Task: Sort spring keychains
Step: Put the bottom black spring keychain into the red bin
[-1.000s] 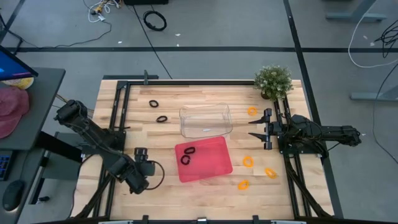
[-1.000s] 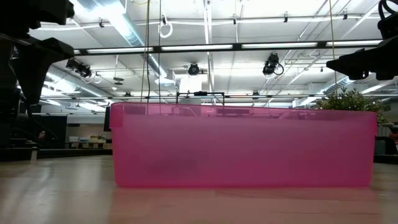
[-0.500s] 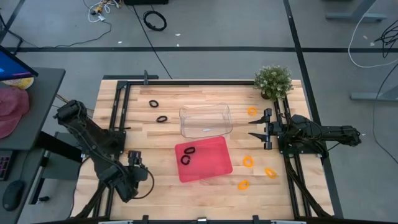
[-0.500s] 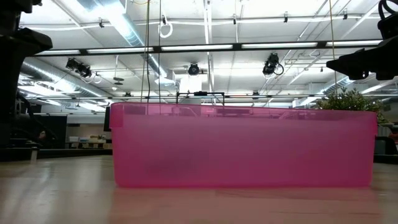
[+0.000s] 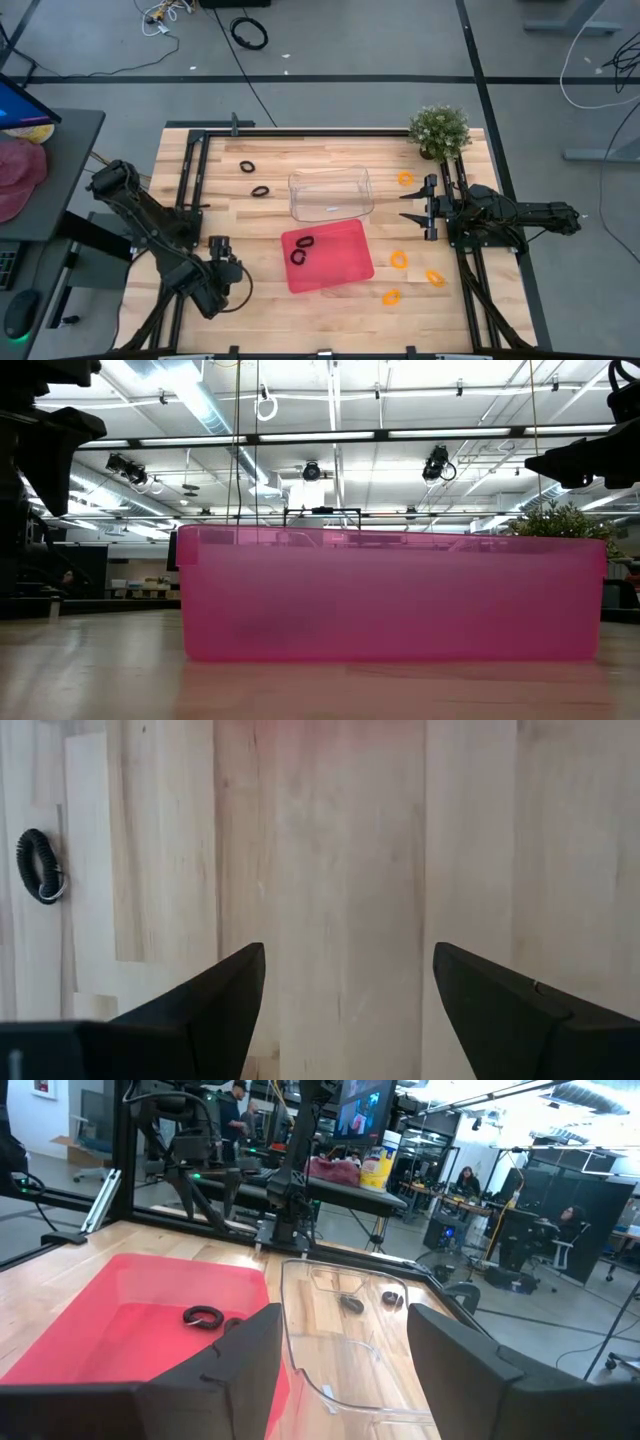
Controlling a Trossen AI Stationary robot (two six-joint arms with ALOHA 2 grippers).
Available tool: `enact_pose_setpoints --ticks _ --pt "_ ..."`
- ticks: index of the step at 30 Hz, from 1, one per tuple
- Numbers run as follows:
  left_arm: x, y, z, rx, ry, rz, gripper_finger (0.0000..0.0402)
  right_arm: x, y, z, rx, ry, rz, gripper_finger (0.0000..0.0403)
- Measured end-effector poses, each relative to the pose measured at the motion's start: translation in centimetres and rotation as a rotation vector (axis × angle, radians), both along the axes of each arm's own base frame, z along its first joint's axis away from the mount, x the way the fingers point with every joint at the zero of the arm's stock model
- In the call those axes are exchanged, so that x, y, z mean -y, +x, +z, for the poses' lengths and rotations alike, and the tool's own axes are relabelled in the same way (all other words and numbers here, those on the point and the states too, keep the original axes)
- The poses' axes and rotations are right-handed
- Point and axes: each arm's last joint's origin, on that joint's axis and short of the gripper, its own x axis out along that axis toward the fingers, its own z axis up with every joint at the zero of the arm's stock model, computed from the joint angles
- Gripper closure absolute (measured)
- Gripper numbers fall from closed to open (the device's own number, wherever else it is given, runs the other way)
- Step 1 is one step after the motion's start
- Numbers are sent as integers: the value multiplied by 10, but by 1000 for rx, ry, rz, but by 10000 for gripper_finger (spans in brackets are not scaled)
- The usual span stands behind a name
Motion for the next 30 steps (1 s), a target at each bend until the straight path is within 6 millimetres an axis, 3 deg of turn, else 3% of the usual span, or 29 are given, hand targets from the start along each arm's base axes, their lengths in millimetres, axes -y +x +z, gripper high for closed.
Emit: enact_pose_setpoints --ticks 18,30 --pt "-4 1 4 36 6 23 106 0 0 0 0 0 0 181" --pt "-18 13 6 14 4 54 106 0 0 0 0 0 0 181"
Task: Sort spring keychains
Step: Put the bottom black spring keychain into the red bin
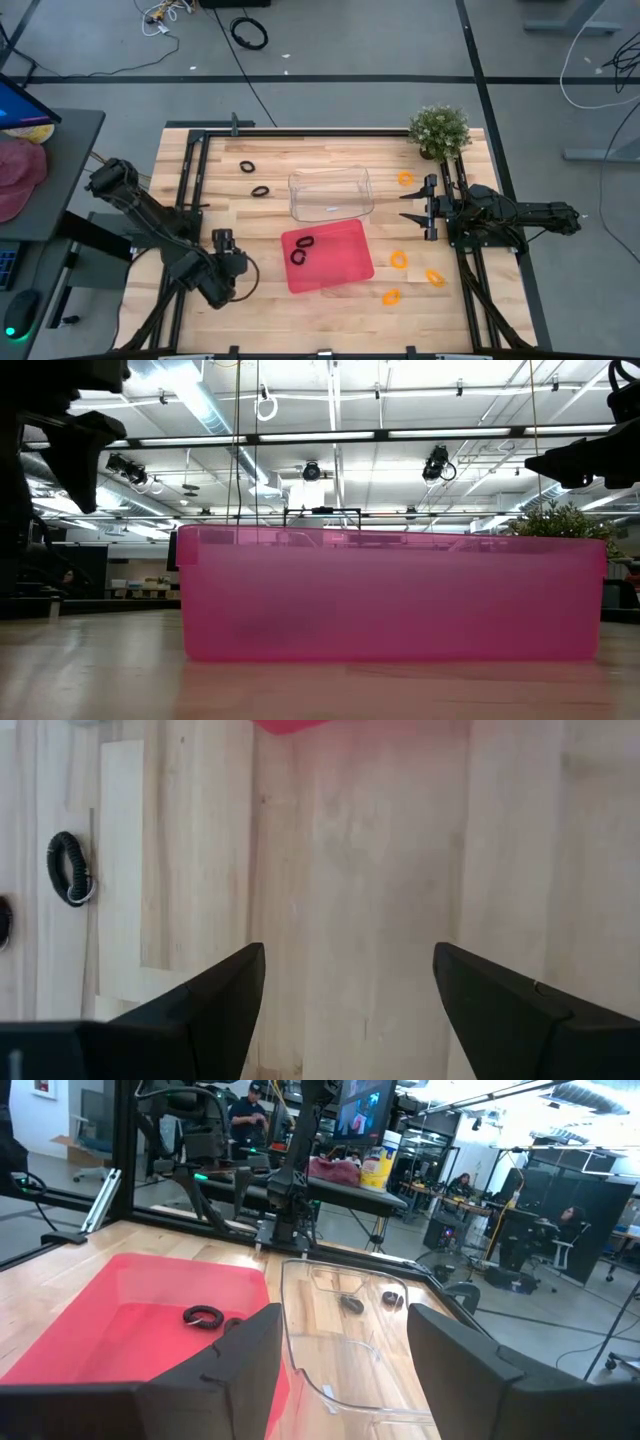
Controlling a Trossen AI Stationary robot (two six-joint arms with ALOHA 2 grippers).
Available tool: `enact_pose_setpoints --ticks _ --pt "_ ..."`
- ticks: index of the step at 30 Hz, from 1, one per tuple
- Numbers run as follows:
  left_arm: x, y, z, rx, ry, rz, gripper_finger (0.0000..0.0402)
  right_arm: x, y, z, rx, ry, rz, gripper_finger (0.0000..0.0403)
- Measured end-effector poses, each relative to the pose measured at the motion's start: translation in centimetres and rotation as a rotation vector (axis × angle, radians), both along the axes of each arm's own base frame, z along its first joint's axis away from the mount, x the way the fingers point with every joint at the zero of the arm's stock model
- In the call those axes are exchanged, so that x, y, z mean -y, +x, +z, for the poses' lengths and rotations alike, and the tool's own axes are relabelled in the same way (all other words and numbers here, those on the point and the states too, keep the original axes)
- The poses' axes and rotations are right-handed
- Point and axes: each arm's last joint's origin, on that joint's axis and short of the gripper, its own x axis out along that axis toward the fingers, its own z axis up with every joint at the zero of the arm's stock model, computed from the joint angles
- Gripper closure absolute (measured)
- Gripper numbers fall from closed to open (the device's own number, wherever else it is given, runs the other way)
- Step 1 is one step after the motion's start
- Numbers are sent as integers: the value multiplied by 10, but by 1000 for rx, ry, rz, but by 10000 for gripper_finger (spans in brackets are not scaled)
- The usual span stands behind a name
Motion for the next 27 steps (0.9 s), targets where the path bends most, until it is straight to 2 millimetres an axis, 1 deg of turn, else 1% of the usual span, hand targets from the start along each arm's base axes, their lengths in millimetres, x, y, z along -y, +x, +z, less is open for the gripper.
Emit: enact_pose_setpoints --ticks 10,18,27 --pt "-21 16 0 -20 18 65 106 0 0 0 0 0 0 181" --pt "-41 29 0 -34 29 135 106 0 0 0 0 0 0 181" --pt "-67 38 0 -76 57 211 106 0 0 0 0 0 0 181"
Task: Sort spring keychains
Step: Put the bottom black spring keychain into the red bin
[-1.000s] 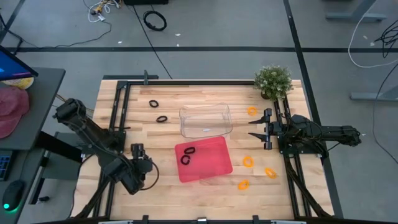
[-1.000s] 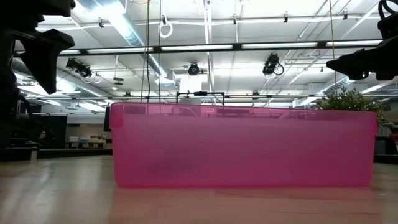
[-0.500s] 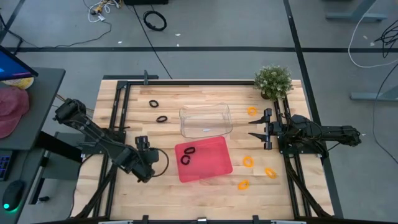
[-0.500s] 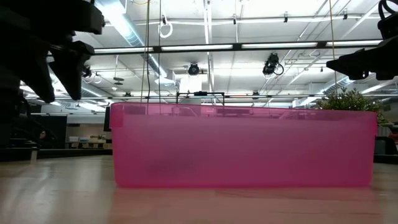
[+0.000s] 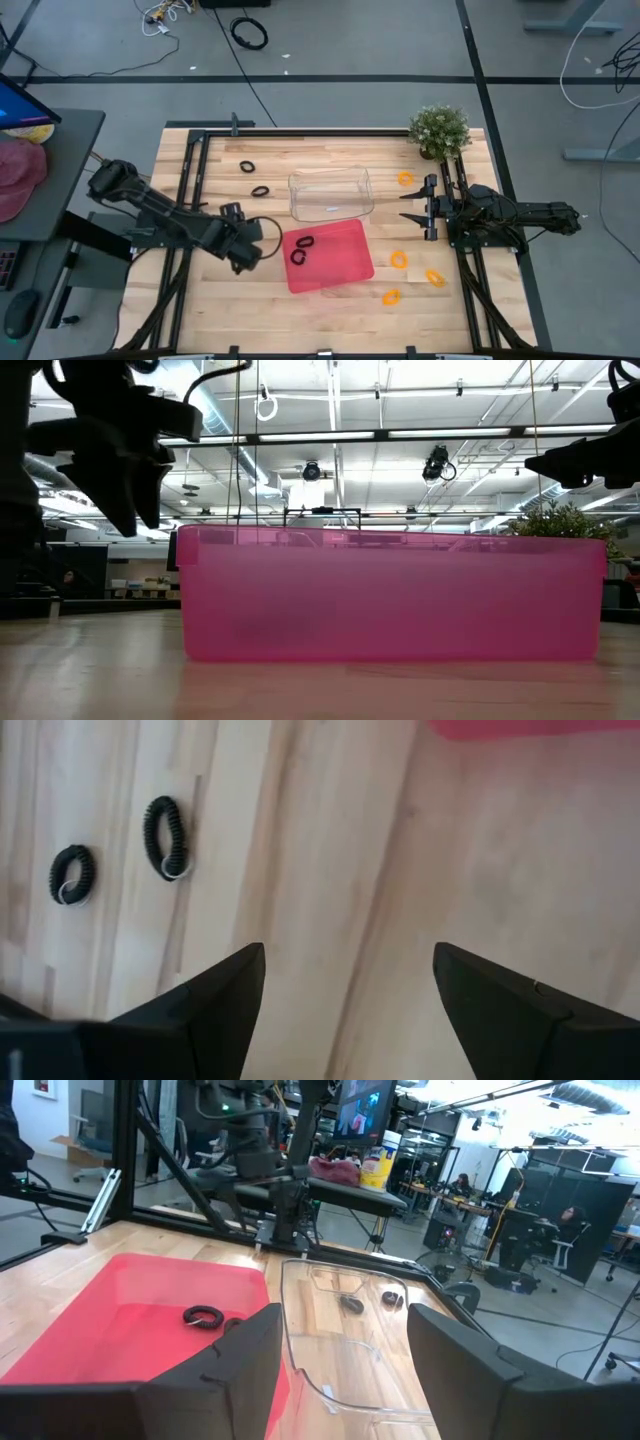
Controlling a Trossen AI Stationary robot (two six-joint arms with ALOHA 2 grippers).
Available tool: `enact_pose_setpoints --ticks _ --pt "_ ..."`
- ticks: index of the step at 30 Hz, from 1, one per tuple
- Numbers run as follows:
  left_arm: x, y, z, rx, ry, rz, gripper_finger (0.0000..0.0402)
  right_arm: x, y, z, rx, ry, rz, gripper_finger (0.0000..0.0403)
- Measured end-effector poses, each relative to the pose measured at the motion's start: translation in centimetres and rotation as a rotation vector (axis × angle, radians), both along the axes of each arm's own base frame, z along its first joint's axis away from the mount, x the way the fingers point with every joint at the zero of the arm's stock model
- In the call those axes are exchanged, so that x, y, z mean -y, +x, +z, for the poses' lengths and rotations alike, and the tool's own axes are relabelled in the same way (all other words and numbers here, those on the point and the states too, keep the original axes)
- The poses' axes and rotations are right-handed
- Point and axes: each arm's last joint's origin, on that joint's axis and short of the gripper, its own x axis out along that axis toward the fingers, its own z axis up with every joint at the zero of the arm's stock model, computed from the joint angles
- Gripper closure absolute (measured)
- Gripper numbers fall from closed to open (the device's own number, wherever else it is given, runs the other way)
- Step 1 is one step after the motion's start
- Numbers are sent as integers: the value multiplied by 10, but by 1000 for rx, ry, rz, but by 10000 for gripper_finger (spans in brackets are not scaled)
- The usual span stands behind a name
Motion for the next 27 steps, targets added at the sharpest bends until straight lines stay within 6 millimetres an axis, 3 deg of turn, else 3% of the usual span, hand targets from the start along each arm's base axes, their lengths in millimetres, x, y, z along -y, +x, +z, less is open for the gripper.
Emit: enact_pose_setpoints --ticks 27 --pt "-65 18 0 -32 19 171 106 0 0 0 0 0 0 181"
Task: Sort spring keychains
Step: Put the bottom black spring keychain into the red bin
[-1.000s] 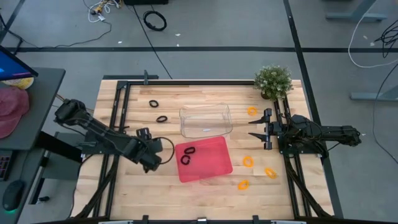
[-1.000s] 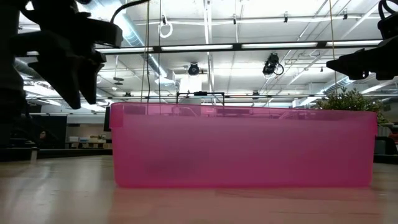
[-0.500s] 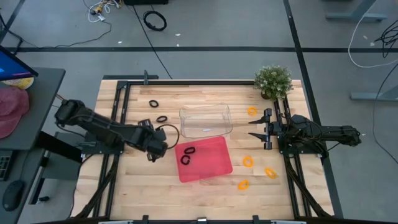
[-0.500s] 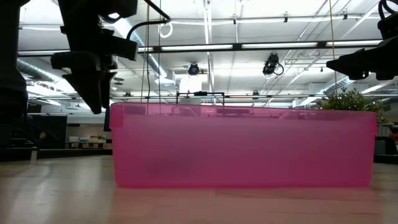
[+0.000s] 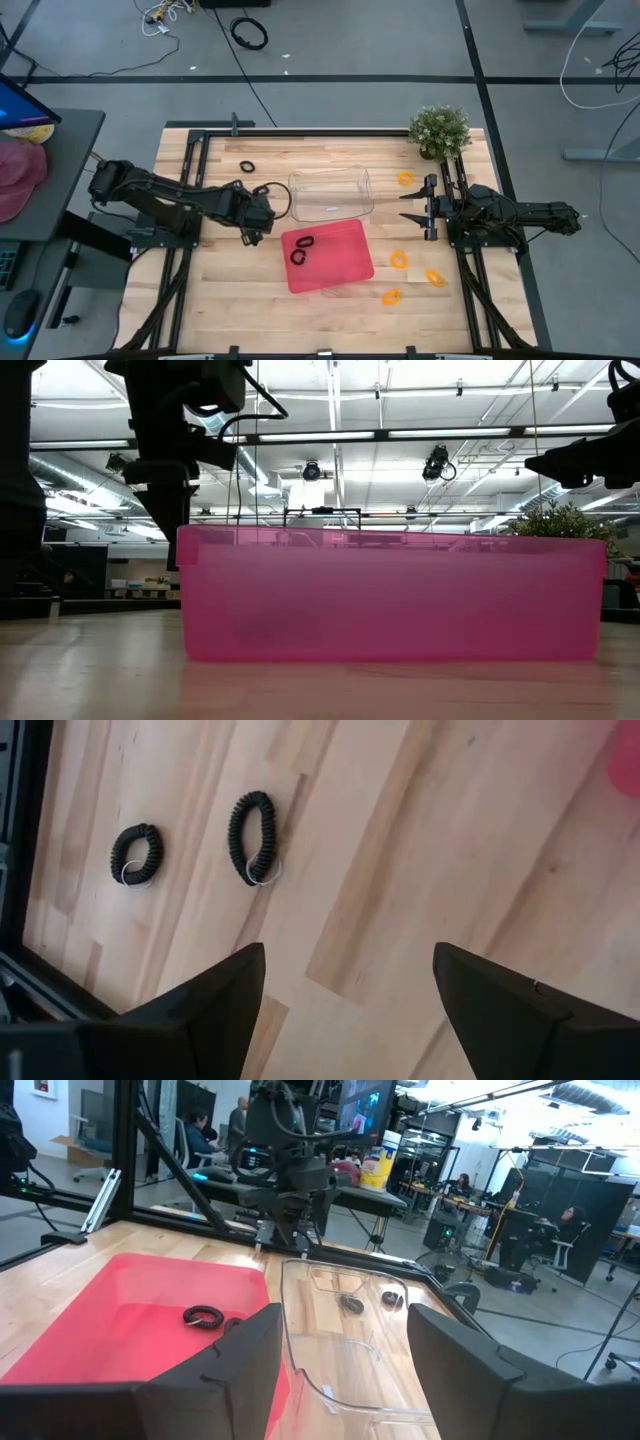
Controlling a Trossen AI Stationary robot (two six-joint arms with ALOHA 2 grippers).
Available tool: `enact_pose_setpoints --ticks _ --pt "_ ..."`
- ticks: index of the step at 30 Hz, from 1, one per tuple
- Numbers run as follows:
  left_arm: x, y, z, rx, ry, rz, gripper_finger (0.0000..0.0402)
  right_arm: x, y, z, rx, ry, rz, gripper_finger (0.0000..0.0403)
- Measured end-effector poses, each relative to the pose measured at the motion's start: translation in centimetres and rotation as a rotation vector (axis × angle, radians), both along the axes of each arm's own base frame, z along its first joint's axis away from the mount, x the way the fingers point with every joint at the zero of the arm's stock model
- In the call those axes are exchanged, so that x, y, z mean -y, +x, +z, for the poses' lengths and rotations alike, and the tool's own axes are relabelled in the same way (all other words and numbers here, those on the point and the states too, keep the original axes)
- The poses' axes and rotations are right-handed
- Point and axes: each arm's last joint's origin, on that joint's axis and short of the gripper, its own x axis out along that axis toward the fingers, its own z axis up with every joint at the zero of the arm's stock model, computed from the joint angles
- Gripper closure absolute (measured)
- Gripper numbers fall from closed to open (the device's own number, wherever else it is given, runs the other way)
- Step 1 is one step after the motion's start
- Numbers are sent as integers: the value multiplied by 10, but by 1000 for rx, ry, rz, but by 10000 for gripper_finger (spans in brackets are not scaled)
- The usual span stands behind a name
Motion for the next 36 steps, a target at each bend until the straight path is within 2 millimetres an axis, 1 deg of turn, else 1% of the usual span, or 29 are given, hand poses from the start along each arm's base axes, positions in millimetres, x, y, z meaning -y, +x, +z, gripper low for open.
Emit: enact_pose_setpoints --ticks 12,16,20,36 --pt "-22 3 0 7 4 53 106 0 0 0 0 0 0 181" --pt "-28 7 1 24 5 31 106 0 0 0 0 0 0 181" --pt "-35 10 1 49 -29 33 106 0 0 0 0 0 0 181" --pt "-73 6 1 30 -13 124 106 0 0 0 0 0 0 181"
